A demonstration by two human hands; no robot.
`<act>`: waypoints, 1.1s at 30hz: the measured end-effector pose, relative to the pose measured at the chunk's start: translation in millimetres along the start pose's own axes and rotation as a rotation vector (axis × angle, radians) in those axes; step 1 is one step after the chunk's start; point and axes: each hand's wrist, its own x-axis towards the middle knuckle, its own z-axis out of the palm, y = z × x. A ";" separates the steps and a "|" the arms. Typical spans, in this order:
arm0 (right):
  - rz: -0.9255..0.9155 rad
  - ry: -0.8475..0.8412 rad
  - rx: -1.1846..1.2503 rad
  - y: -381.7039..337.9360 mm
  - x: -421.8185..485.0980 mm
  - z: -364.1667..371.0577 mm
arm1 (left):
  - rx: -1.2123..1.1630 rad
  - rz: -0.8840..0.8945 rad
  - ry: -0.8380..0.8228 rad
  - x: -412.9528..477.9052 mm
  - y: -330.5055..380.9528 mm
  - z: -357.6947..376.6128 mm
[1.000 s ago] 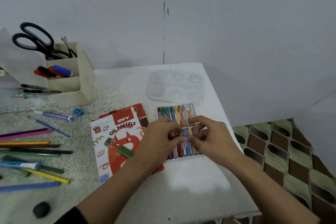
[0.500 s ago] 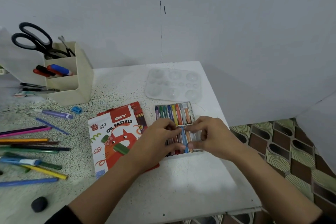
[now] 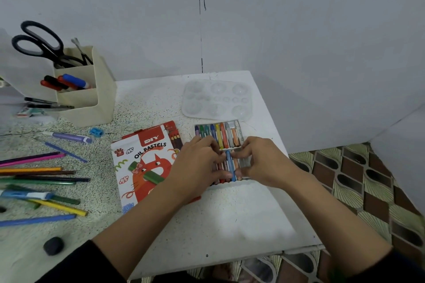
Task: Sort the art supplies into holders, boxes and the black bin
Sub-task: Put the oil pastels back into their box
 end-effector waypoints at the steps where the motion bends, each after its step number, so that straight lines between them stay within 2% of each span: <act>1: -0.003 0.008 -0.025 -2.0 -0.2 -0.5 | -0.014 -0.010 -0.004 1.3 0.4 -1.1; 6: -0.073 0.107 -0.110 -21.5 -5.0 -0.5 | -0.138 0.034 0.024 -13.4 -10.8 -12.3; 10: -0.219 0.219 0.029 -63.0 0.1 13.4 | -0.204 -0.081 0.188 -53.9 -42.2 -42.0; 14: -0.312 0.167 0.120 -116.2 15.2 40.7 | -0.236 -0.264 0.236 -116.6 -93.0 -72.6; 22: -0.493 0.087 0.171 -227.6 41.7 110.2 | -0.197 -0.425 0.372 -240.6 -212.3 -111.2; 26: -0.543 0.063 0.156 -290.3 48.9 150.6 | -0.095 -0.401 0.341 -281.5 -276.3 -122.8; 33: -0.494 0.107 -0.166 -352.2 51.4 214.5 | 0.011 -0.238 0.140 -303.2 -337.1 -123.0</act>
